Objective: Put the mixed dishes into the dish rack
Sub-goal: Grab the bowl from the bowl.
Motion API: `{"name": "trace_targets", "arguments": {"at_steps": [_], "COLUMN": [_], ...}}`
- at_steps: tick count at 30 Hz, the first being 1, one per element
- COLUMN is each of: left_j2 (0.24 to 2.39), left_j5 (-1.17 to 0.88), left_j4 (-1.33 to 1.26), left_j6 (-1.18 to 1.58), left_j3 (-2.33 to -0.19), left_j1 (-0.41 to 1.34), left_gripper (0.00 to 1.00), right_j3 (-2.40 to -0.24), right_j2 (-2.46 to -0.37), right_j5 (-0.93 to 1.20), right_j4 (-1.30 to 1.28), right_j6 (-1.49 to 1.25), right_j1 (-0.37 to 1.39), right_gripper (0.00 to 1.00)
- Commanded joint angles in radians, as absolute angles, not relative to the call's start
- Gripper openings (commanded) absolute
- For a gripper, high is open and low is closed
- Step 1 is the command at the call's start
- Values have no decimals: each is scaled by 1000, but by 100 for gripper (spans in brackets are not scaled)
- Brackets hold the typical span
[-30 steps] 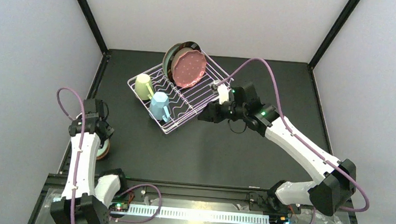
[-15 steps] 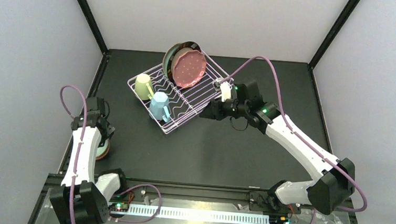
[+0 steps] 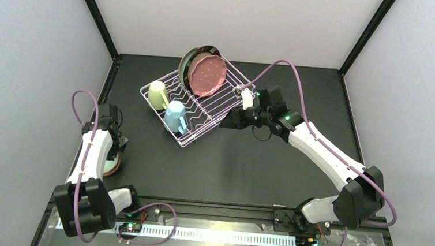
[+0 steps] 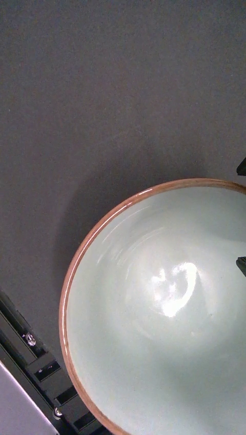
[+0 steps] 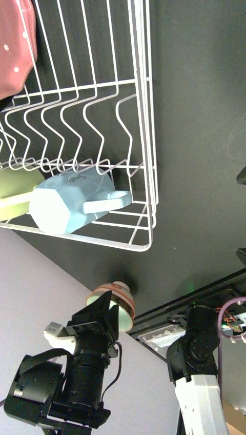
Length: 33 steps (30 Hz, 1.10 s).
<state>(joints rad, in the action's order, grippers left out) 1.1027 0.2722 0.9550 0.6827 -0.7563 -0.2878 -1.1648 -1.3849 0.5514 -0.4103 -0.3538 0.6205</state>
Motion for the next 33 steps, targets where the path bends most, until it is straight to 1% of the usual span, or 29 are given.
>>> {"name": "trace_targets", "arguments": {"at_steps": [1, 12, 15, 17, 20, 23, 25, 27, 28, 33], "left_j2": [1147, 1251, 1256, 1256, 1255, 1253, 1251, 1248, 1245, 1244], "left_j5": [265, 208, 202, 192, 175, 153, 139, 129, 123, 97], "left_j4": [931, 956, 964, 971, 981, 989, 994, 1000, 1003, 1011], "left_j6": [680, 663, 654, 647, 639, 632, 627, 622, 620, 609], "left_j3": [-780, -790, -782, -778, -772, -766, -763, -763, -764, -766], "left_j1": [-296, -296, -296, -296, -296, -296, -296, -296, -296, -296], "left_gripper": [90, 88, 85, 82, 75, 65, 56, 40, 36, 26], "right_j3": [-1165, -1142, -1136, -1132, -1132, -1134, -1135, -1136, -1138, -1138], "right_j2": [-1393, -1403, -1404, -1406, -1409, -1416, -1422, -1427, -1429, -1437], "right_j5": [572, 598, 602, 604, 607, 608, 610, 612, 614, 616], "right_j4": [-381, -367, -364, -362, -362, -362, -361, -359, -359, -356], "right_j6": [-345, -355, -358, -360, -362, -365, -367, -369, -370, -373], "right_j1": [599, 572, 563, 559, 555, 552, 552, 550, 551, 548], "right_gripper": [70, 70, 70, 70, 70, 70, 70, 70, 70, 70]}}
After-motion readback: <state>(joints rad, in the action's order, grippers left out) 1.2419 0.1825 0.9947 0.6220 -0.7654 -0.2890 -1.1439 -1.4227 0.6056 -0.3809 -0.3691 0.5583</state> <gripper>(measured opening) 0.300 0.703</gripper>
